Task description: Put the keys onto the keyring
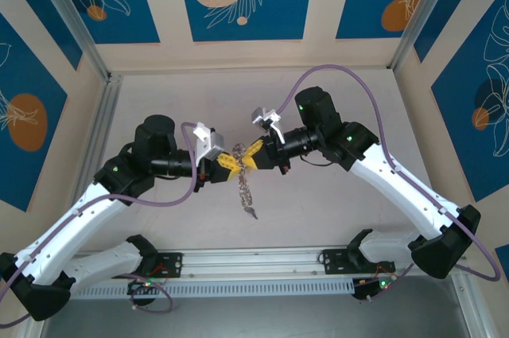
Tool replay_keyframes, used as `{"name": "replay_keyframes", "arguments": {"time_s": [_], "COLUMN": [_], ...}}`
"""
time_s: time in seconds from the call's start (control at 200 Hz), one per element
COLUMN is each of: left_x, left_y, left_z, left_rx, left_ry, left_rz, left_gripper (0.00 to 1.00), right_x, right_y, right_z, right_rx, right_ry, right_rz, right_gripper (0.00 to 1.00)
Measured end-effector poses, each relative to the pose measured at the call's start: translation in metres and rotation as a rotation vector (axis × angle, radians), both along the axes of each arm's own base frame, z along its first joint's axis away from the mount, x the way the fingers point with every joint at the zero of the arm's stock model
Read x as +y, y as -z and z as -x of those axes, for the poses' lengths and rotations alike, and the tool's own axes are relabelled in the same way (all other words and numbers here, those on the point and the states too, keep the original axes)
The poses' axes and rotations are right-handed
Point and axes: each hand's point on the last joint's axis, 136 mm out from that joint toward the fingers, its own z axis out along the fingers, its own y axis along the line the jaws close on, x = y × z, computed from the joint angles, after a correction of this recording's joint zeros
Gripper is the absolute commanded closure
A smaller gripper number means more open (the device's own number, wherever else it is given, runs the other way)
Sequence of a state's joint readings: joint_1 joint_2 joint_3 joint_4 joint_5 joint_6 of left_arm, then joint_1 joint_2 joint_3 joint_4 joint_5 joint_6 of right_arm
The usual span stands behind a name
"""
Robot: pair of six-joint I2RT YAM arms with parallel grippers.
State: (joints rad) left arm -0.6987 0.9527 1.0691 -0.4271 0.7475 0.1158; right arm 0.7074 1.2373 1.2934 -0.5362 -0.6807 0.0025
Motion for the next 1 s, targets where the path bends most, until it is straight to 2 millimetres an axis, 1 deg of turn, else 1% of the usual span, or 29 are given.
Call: {"name": "replay_keyframes", "arguments": {"time_s": [0.32,0.435,0.49,0.57,0.66,0.7,0.77,0.87,1.0], "left_x": [-0.002,-0.004,-0.004,-0.004,-0.004,-0.004,-0.002,0.002,0.008], "left_y": [0.002,0.001,0.000,0.000,0.000,0.000,0.000,-0.003,-0.022], "left_z": [-0.001,-0.004,-0.004,-0.005,-0.005,-0.005,-0.005,-0.007,-0.009], "left_rx": [0.000,-0.009,-0.008,-0.013,-0.004,-0.005,-0.003,-0.008,-0.046], "left_ry": [0.005,0.006,0.004,0.003,-0.001,-0.001,-0.013,-0.044,-0.086], "left_rz": [-0.003,0.003,0.005,0.006,0.005,0.004,-0.002,-0.015,0.002], "left_gripper": [1.00,0.85,0.75,0.69,0.57,0.54,0.53,0.55,0.57], "right_x": [-0.006,-0.009,-0.010,-0.012,-0.014,-0.015,-0.017,-0.020,-0.022], "right_y": [-0.001,-0.003,-0.004,-0.006,-0.007,-0.007,-0.006,-0.006,-0.009], "right_z": [0.002,0.001,0.000,-0.001,-0.004,-0.006,-0.009,-0.013,-0.017], "right_rx": [-0.061,-0.090,-0.104,-0.123,-0.144,-0.154,-0.177,-0.217,-0.288], "right_ry": [0.023,0.047,0.057,0.076,0.102,0.118,0.146,0.187,0.241], "right_rz": [-0.036,-0.047,-0.051,-0.056,-0.055,-0.053,-0.052,-0.046,-0.049], "right_gripper": [1.00,1.00,1.00,1.00,1.00,1.00,1.00,1.00,1.00]}}
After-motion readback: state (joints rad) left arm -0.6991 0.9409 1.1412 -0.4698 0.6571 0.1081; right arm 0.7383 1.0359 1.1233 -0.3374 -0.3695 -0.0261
